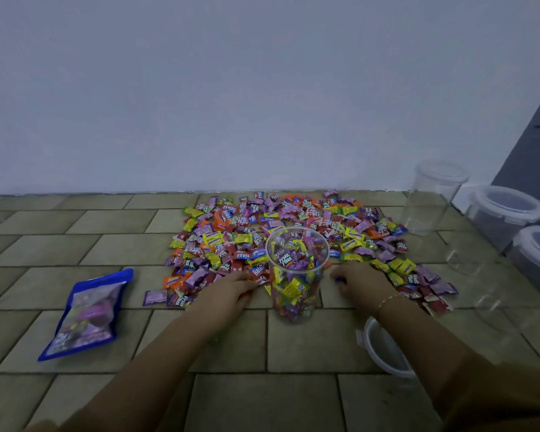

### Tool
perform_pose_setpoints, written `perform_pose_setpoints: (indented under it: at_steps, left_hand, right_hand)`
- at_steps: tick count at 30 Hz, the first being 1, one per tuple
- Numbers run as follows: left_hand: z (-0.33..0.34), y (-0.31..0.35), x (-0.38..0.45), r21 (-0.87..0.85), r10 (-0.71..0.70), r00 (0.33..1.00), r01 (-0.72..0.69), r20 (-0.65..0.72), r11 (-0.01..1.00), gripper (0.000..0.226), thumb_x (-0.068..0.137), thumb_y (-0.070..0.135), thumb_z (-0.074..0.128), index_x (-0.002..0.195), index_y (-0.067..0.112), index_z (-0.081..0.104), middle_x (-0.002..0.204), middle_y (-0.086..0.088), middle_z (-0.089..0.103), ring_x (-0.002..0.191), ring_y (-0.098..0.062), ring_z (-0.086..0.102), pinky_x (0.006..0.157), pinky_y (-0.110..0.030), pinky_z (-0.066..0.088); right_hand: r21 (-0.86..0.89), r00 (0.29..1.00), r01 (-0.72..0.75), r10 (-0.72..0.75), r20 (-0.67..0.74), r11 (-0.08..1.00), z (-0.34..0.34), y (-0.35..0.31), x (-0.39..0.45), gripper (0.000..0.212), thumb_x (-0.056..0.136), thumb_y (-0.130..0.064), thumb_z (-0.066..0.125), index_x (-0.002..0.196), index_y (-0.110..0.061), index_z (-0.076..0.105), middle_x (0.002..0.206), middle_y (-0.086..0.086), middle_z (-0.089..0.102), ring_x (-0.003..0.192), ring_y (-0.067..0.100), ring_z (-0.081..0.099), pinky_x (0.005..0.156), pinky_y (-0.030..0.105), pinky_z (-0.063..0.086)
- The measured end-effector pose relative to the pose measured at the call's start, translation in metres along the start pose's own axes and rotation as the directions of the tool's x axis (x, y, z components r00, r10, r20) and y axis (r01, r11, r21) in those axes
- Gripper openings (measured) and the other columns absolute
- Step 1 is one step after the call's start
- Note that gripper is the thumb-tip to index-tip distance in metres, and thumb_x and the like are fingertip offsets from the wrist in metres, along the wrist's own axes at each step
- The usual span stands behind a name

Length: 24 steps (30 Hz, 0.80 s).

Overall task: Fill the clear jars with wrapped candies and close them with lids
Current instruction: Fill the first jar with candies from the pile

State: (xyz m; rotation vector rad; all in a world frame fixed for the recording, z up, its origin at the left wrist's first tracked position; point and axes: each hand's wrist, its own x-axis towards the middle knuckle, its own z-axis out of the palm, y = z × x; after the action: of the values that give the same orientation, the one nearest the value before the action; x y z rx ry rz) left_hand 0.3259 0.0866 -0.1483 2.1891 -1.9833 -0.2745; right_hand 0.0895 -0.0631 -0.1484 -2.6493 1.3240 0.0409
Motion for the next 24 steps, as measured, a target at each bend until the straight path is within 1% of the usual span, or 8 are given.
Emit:
perform_pose_setpoints:
  at_steps: [7,11,13,15,17,19,21,24]
  left_hand:
    - [0.003,-0.001,-0.015,-0.064,-0.068,0.985,0.059,-0.160,0.996,0.033,0.098,0.020,0.045,0.128,0.025,0.059,0.138,0.006,0.050,0.125,-0.010,0.046,0.098,-0.022,0.036]
    - [0.003,-0.003,-0.018,-0.258,-0.212,0.950,0.150,-0.230,0.954,0.030,0.093,0.011,0.054,0.118,0.022,0.066,0.124,0.002,0.062,0.108,-0.011,0.057,0.089,-0.018,0.040]
    - [-0.001,0.000,-0.020,-0.422,-0.329,0.901,0.192,-0.282,0.886,0.026,0.092,0.012,0.057,0.115,0.020,0.068,0.112,0.002,0.066,0.089,-0.007,0.060,0.075,-0.007,0.041]
    - [-0.007,0.005,-0.022,-0.607,-0.446,0.851,0.204,-0.278,0.768,0.023,0.092,0.015,0.059,0.112,0.019,0.068,0.097,-0.001,0.068,0.072,-0.005,0.059,0.057,-0.004,0.040]
    - [-0.012,0.009,-0.022,-0.799,-0.524,0.820,0.148,-0.229,0.582,0.020,0.092,0.014,0.059,0.108,0.021,0.068,0.085,-0.011,0.067,0.070,-0.018,0.059,0.057,-0.012,0.049]
    - [-0.018,0.013,-0.022,-0.930,-0.587,0.791,0.068,-0.170,0.361,0.019,0.091,0.012,0.060,0.103,0.024,0.069,0.078,-0.014,0.064,0.069,-0.023,0.058,0.068,-0.029,0.056]
    - [-0.028,0.022,-0.022,-0.979,-0.619,0.774,-0.007,-0.136,0.205,0.020,0.091,0.009,0.060,0.101,0.024,0.069,0.083,-0.005,0.067,0.070,-0.022,0.060,0.067,-0.030,0.056]
    - [-0.045,0.039,-0.021,-0.991,-0.612,0.781,-0.131,-0.125,0.035,0.021,0.092,0.003,0.056,0.106,0.015,0.065,0.092,0.003,0.066,0.077,-0.015,0.063,0.075,-0.029,0.059]
  right_hand:
    - [0.168,0.991,-0.034,0.055,-0.122,0.985,0.007,-0.008,-0.016,0.032,0.094,-0.014,0.046,0.123,-0.021,0.058,0.121,0.007,0.062,0.108,0.026,0.058,0.088,0.038,0.049]
    - [0.424,0.971,-0.032,0.129,-0.201,0.905,-0.004,-0.018,-0.029,0.031,0.094,-0.010,0.049,0.123,-0.017,0.059,0.120,0.008,0.062,0.097,0.023,0.058,0.076,0.025,0.043]
    - [0.526,0.949,-0.010,0.174,-0.263,0.850,-0.012,-0.022,-0.033,0.029,0.095,-0.011,0.051,0.122,-0.016,0.060,0.118,0.007,0.063,0.084,0.020,0.056,0.068,0.021,0.041]
    - [0.640,0.928,0.028,0.218,-0.302,0.768,-0.026,-0.027,-0.038,0.027,0.094,-0.012,0.054,0.120,-0.013,0.060,0.107,0.010,0.065,0.080,0.025,0.057,0.071,0.031,0.050]
    - [0.765,0.907,0.094,0.263,-0.330,0.637,-0.041,-0.032,-0.043,0.025,0.091,-0.010,0.057,0.116,-0.011,0.062,0.095,0.008,0.064,0.081,0.026,0.060,0.076,0.039,0.054]
    - [0.840,0.888,0.187,0.278,-0.366,0.509,-0.055,-0.038,-0.049,0.025,0.089,-0.007,0.060,0.114,-0.012,0.063,0.095,0.006,0.064,0.082,0.016,0.061,0.073,0.027,0.053]
    - [0.865,0.874,0.279,0.262,-0.409,0.417,-0.067,-0.045,-0.053,0.026,0.088,-0.006,0.061,0.110,-0.017,0.064,0.100,0.008,0.067,0.086,0.016,0.062,0.075,0.023,0.051]
    - [0.823,0.854,0.345,0.213,-0.475,0.452,-0.080,-0.053,-0.058,0.027,0.087,-0.009,0.064,0.106,-0.027,0.065,0.089,-0.004,0.067,0.081,0.009,0.061,0.076,0.019,0.050]
